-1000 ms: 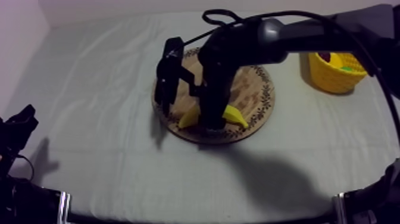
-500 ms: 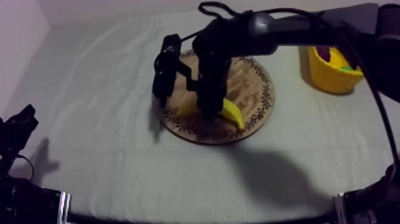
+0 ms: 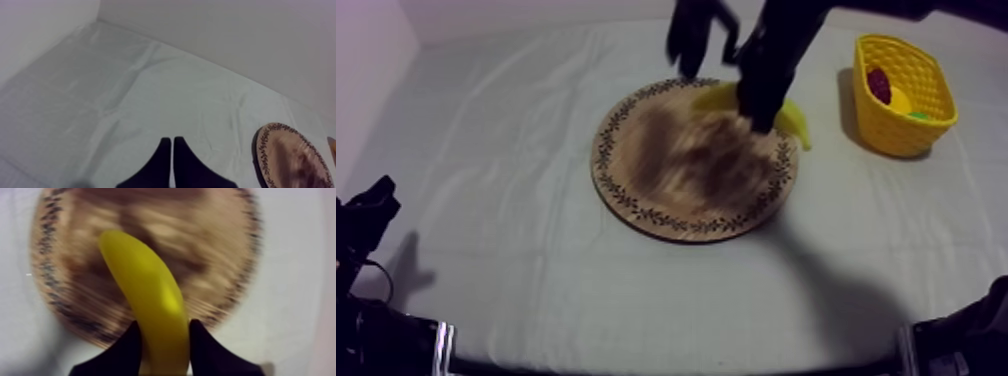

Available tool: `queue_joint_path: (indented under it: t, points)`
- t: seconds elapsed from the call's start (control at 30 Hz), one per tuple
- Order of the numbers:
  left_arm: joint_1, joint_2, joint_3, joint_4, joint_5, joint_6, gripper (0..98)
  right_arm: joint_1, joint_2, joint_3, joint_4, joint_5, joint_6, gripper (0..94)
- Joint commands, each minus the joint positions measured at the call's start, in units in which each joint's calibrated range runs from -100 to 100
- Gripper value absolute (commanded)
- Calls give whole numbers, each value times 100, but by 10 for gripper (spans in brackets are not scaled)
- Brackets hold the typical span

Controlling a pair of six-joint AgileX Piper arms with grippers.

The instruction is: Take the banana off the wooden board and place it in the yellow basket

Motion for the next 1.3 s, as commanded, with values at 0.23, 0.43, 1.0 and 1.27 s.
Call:
queue_joint_path:
  t: [0.23, 0.43, 1.0, 1.27]
  points:
    - [-1, 3, 4, 0, 0, 0, 1, 1671, 469, -1828, -176, 684, 398, 276]
    - [-1, 3, 4, 0, 0, 0, 1, 2367, 1092, -2957, -250, 920, 533, 277]
    - [-1, 3, 4, 0, 0, 0, 1, 3164, 1098, -2012, -202, 273, 691, 276]
    - [-1, 3, 4, 0, 0, 0, 1, 3111, 962, -1519, -227, -2, 650, 279]
